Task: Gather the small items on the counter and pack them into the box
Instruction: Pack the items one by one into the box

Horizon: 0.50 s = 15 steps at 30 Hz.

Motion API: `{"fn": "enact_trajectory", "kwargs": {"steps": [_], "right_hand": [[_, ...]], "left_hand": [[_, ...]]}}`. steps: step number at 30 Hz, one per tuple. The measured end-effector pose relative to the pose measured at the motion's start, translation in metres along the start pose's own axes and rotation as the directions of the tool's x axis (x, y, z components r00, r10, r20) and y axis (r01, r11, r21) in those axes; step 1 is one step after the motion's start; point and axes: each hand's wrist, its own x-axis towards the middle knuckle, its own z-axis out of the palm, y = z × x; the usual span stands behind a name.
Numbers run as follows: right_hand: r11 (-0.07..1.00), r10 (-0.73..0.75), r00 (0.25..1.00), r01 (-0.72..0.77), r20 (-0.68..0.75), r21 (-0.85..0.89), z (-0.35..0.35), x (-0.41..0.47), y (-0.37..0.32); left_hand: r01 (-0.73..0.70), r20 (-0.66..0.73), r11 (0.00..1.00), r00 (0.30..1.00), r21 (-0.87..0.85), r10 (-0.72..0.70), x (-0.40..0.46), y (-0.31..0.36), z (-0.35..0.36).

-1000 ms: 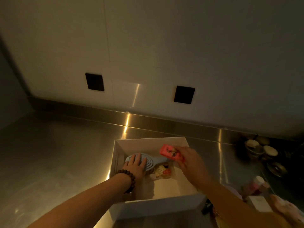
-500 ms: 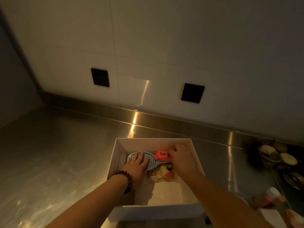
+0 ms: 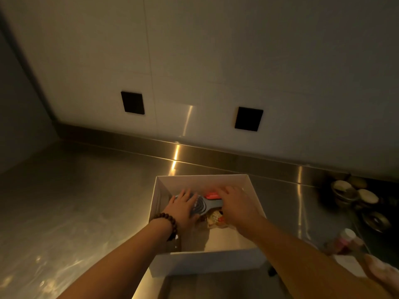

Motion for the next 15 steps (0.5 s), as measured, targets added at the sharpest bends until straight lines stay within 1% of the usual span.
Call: {"fn": "enact_trajectory", "kwargs": {"steps": [2, 4, 6, 8, 12, 15], "right_hand": [[0.999, 0.021, 0.998, -0.02, -0.051, 0.025, -0.014, -0.01, -0.003], [1.0, 0.029, 0.995, -0.029, -0.093, 0.002, -0.027, -0.021, -0.005], [0.999, 0.049, 0.989, -0.048, -0.142, 0.015, -0.04, -0.037, -0.003], [0.994, 0.106, 0.978, -0.1, -0.178, 0.041, -0.048, -0.059, 0.006], [0.954, 0.297, 0.92, -0.274, -0.255, 0.121, -0.061, -0.114, 0.036], [0.921, 0.389, 0.881, -0.362, -0.268, 0.146, -0.069, -0.157, 0.064]], "left_hand": [[-0.022, -0.087, 0.999, 0.996, -0.046, 0.018, -0.01, 0.011, -0.008], [-0.048, -0.179, 0.994, 0.983, -0.094, 0.03, -0.019, 0.027, -0.015], [-0.075, -0.232, 0.984, 0.972, -0.162, 0.036, -0.026, 0.049, -0.021], [-0.13, -0.26, 0.971, 0.963, -0.202, 0.075, -0.027, 0.072, -0.022], [-0.246, -0.296, 0.961, 0.934, -0.129, 0.199, -0.029, 0.122, -0.016], [-0.342, -0.285, 0.936, 0.908, -0.079, 0.308, -0.036, 0.163, -0.007]]}}
